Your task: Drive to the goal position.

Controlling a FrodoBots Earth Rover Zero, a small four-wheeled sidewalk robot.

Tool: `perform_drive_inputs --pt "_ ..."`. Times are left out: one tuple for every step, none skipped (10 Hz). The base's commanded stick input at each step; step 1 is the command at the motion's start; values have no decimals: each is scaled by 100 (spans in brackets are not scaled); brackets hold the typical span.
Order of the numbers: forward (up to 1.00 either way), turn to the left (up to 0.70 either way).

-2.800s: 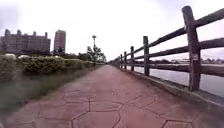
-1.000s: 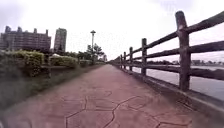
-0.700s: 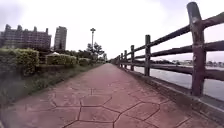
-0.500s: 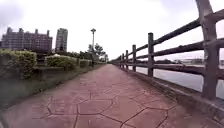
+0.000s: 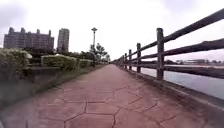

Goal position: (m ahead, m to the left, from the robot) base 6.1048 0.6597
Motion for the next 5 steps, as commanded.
perform_drive_inputs --pt "100 17" --pt "100 0" --pt "100 0" --pt "100 0" --pt "100 0"
